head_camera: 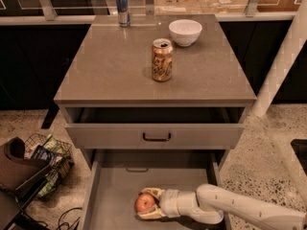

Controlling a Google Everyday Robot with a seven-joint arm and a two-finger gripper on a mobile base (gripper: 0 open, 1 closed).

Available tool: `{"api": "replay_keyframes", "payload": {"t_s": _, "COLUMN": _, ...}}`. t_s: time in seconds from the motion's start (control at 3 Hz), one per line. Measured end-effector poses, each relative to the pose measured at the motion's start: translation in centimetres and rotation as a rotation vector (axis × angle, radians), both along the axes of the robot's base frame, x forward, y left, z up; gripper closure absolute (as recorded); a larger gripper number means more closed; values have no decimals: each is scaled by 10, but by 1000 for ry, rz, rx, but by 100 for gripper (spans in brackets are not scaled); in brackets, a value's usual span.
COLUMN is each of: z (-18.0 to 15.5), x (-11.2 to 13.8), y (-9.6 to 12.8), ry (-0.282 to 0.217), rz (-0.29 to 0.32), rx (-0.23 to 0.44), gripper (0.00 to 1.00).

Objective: Pick apple from middle drawer and place on counter

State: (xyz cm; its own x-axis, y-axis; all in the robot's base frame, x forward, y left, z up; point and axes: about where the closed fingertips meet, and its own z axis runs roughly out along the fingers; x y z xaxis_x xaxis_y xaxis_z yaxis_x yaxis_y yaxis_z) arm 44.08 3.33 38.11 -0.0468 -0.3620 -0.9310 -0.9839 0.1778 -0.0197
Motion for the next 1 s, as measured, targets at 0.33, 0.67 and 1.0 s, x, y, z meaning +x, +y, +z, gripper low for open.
{"api": "replay_keyframes", "payload": {"t_s": 0.33, "z": 13, "x": -3, "y": 6, "ry": 51, "rz": 16, "rx": -20, "gripper": 100}}
{"api": "replay_keyframes", "payload": {"t_s": 0.67, "z": 53, "x": -19, "y": 6, "ry": 109, "rz": 22, "rx": -11, "gripper": 100}}
{"api": "replay_keyframes", "payload": {"t_s": 1.0, "z": 99, "x": -40, "y": -2, "ry": 140, "rz": 39, "rx": 22, "gripper": 100}}
